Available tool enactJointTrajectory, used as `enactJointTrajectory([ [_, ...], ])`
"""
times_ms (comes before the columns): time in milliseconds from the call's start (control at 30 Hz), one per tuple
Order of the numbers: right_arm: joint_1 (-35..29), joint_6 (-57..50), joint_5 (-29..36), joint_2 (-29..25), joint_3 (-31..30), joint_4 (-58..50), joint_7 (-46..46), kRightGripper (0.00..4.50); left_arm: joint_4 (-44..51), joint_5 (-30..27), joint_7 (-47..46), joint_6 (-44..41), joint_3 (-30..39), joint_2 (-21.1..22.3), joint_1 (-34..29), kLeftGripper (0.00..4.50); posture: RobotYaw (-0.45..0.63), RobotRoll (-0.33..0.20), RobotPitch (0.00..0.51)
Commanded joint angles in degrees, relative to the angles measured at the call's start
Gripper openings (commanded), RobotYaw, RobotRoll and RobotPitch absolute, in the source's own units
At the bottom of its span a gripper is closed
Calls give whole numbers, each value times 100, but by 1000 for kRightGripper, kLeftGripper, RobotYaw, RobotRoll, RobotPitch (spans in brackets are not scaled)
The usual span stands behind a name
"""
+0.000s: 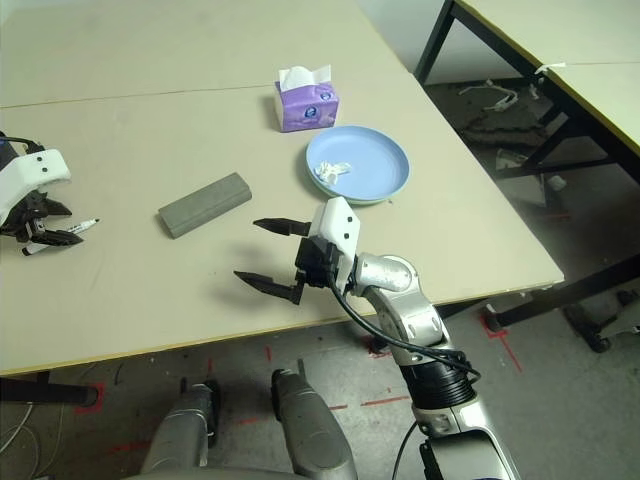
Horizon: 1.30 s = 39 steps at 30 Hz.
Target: Organize and tidy the items on the table.
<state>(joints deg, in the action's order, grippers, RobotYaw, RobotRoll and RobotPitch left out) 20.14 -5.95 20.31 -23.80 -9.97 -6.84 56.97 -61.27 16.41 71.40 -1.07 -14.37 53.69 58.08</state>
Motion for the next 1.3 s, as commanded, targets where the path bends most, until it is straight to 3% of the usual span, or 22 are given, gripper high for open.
enactJointTrajectory([
  [33,23,-40,4,-4,-75,-59,67,4500,134,-138,354,-66,114,160,-105,1226,-248,0,220],
  [133,43,-9,3,29,-85,2,97,4500,542,-383,920,-196,190,318,-210,298,-237,0,218],
  [300,83,27,3,68,-98,75,144,4500,1491,-847,1634,-644,429,674,-574,289,-225,0,216],
  [467,133,79,-13,127,-117,160,204,4500,2965,-2432,2028,-2047,1584,853,-989,289,-215,0,213],
  [633,184,0,94,271,-2,234,74,4500,3530,-3329,773,-2400,3230,700,-1533,289,-198,0,214],
  [800,320,-40,5,431,134,408,-276,4500,3693,-3460,-1198,-2065,4763,490,-2325,289,-158,0,213],
  [900,431,-28,-110,517,172,550,-558,4500,3968,-3403,-2003,-1694,5280,316,-2931,289,-139,0,212],
  [1067,543,10,-245,601,146,724,-777,4500,4096,-3412,-2927,-1206,5570,107,-3253,289,-115,0,213],
  [1200,528,146,-384,543,7,818,-634,4500,3632,-3381,-3464,-626,5422,67,-2942,289,-110,0,218],
  [1300,520,155,-410,562,-20,811,-611,4500,2976,-3240,-3601,-140,5008,103,-2368,289,-120,0,220],
])
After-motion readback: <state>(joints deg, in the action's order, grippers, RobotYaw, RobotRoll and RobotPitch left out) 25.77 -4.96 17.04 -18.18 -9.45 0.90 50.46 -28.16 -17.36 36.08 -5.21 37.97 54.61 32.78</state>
